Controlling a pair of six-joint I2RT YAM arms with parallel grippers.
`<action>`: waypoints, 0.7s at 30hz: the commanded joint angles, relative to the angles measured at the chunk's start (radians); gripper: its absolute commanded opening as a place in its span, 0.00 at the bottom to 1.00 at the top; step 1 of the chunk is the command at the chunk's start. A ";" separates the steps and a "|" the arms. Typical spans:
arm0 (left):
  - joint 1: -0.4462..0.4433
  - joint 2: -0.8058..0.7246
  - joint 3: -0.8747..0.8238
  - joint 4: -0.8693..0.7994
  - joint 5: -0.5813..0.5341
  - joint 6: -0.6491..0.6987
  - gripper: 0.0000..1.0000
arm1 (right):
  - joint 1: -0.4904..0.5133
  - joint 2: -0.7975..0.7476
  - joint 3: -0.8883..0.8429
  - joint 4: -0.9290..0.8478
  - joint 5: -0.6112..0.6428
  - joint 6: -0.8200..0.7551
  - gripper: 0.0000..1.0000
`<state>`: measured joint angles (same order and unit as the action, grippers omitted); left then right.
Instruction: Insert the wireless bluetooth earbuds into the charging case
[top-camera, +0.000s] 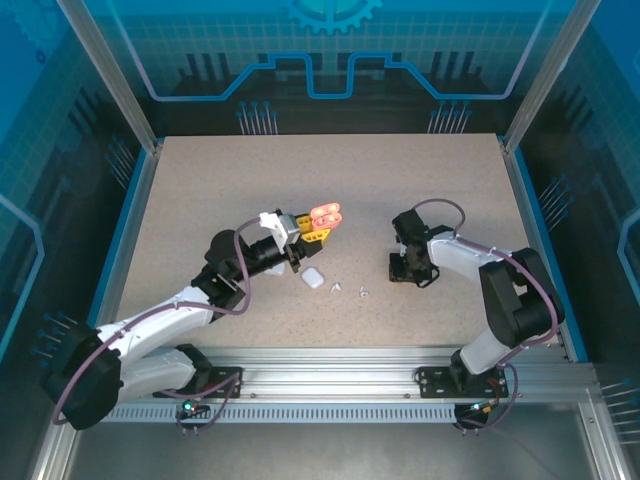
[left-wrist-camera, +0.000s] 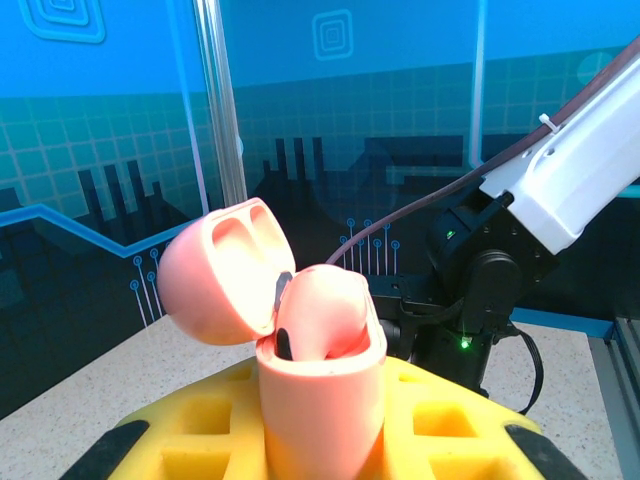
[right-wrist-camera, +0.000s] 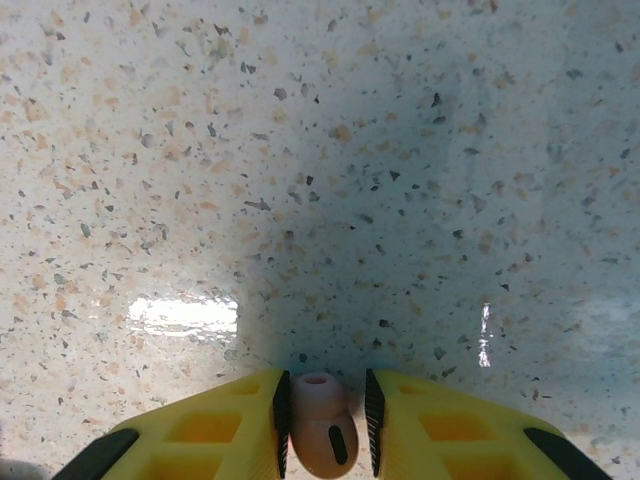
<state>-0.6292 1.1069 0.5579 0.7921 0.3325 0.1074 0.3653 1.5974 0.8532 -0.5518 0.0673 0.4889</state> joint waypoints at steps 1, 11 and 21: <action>0.002 -0.005 0.004 0.012 -0.016 0.011 0.11 | -0.011 0.002 0.008 -0.020 -0.014 0.002 0.29; 0.003 0.000 0.005 0.012 -0.016 0.015 0.11 | -0.002 -0.005 -0.006 -0.037 -0.026 0.010 0.21; 0.003 -0.006 0.010 -0.011 -0.016 0.016 0.11 | 0.009 -0.110 -0.028 -0.026 0.021 -0.052 0.19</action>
<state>-0.6292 1.1069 0.5583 0.7883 0.3321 0.1078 0.3664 1.5421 0.8375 -0.5598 0.0719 0.4713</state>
